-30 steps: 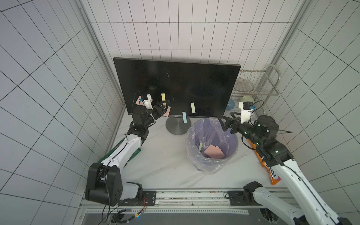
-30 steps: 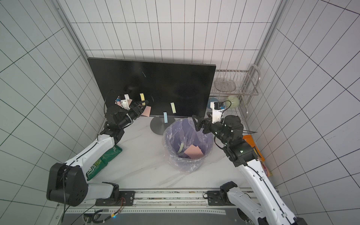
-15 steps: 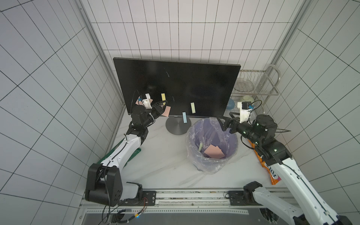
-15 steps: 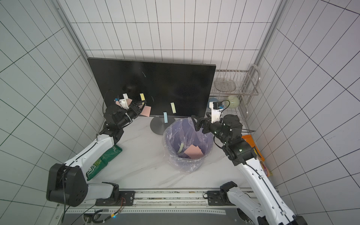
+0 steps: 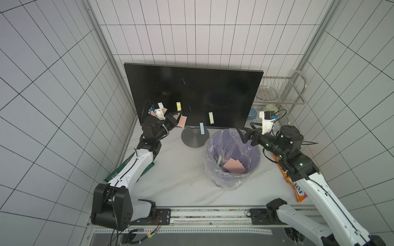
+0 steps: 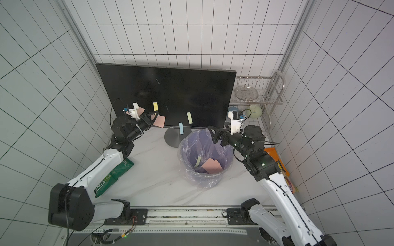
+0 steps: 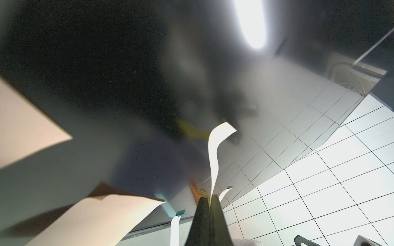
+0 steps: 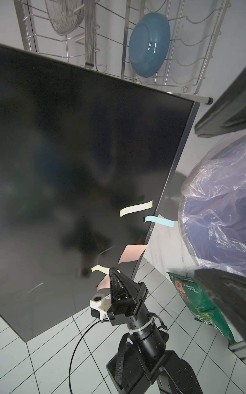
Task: Remove the sticky note from the monitor
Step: Tear off the sticky note from the monitor, then place the sticky note in the trash bin.
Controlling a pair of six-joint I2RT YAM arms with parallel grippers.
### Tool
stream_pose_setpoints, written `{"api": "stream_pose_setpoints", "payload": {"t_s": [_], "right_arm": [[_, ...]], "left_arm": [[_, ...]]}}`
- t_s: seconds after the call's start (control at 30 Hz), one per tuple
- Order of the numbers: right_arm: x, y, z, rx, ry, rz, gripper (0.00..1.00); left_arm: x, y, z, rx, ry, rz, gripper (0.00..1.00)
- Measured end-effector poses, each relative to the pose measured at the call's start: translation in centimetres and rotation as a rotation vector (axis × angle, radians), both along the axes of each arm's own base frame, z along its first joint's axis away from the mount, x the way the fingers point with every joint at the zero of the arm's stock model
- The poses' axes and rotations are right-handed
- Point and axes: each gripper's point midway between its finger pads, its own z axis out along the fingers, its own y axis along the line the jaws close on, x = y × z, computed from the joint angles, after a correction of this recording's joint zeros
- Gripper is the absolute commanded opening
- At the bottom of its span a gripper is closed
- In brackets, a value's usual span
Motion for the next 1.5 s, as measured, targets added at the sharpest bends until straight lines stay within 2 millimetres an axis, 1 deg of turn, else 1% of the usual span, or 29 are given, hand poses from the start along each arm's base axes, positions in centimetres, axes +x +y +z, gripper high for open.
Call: {"api": "stream_pose_setpoints", "payload": {"t_s": [0.1, 0.23, 0.37, 0.43, 0.6, 0.7, 0.8, 0.93, 1.03, 1.07, 1.1, 1.13, 1.23, 1.3, 1.33, 1.4, 1.47, 1.5], "right_arm": [[-0.4, 0.7, 0.1, 0.005, -0.003, 0.032, 0.99], [-1.0, 1.7, 0.2, 0.009, -0.007, 0.067, 0.99], [-1.7, 2.6, 0.6, 0.016, -0.02, 0.105, 0.99], [-2.1, 3.1, 0.7, 0.018, -0.027, 0.122, 0.99], [-2.7, 3.8, 1.1, 0.02, -0.043, 0.146, 0.99], [-2.6, 3.7, 1.2, 0.016, -0.053, 0.137, 0.99], [-2.6, 3.3, 1.9, 0.014, -0.076, 0.116, 0.99], [-2.7, 2.5, 3.6, 0.022, -0.128, 0.084, 0.99], [-2.8, 2.1, 4.4, 0.026, -0.153, 0.069, 0.99], [-2.7, 2.1, 4.6, 0.025, -0.159, 0.065, 0.99], [-2.7, 2.0, 4.6, 0.023, -0.163, 0.06, 0.99], [-2.6, 2.0, 4.6, 0.021, -0.164, 0.056, 0.99], [-2.5, 1.9, 4.6, 0.017, -0.167, 0.048, 0.99], [-2.5, 1.8, 4.6, 0.015, -0.168, 0.043, 0.99], [-2.4, 1.8, 4.6, 0.015, -0.168, 0.041, 0.99], [-2.3, 1.8, 4.5, 0.013, -0.166, 0.038, 0.99], [-2.3, 1.8, 4.4, 0.011, -0.164, 0.035, 0.99], [-2.2, 1.8, 4.4, 0.01, -0.163, 0.033, 0.99]], "left_arm": [[-1.1, -0.1, 1.0, 0.006, -0.032, -0.006, 0.0], [-3.2, -1.5, 2.3, 0.025, -0.073, -0.039, 0.0], [-5.8, -3.7, 3.4, 0.048, -0.107, -0.085, 0.0], [-7.4, -5.1, 3.9, 0.06, -0.124, -0.119, 0.0], [-11.3, -9.7, 4.4, 0.102, -0.152, -0.242, 0.0], [-13.1, -13.1, 4.1, 0.145, -0.151, -0.339, 0.0], [-14.3, -16.3, 3.2, 0.202, -0.137, -0.426, 0.0], [-15.5, -19.1, 1.3, 0.282, -0.112, -0.507, 0.0], [-16.4, -20.5, -0.2, 0.338, -0.095, -0.554, 0.0], [-16.7, -21.0, -0.7, 0.356, -0.089, -0.569, 0.01], [-17.1, -21.5, -1.1, 0.377, -0.084, -0.587, 0.05], [-17.4, -21.9, -1.6, 0.399, -0.078, -0.603, 0.11], [-18.1, -23.3, -2.3, 0.461, -0.082, -0.638, 0.34], [-18.6, -23.6, -2.4, 0.481, -0.088, -0.653, 0.49], [-18.7, -23.6, -2.4, 0.492, -0.091, -0.658, 0.54], [-18.7, -23.6, -2.3, 0.504, -0.098, -0.654, 0.62], [-18.6, -23.2, -2.1, 0.515, -0.108, -0.639, 0.67], [-18.5, -23.0, -1.9, 0.522, -0.116, -0.628, 0.69]]}}
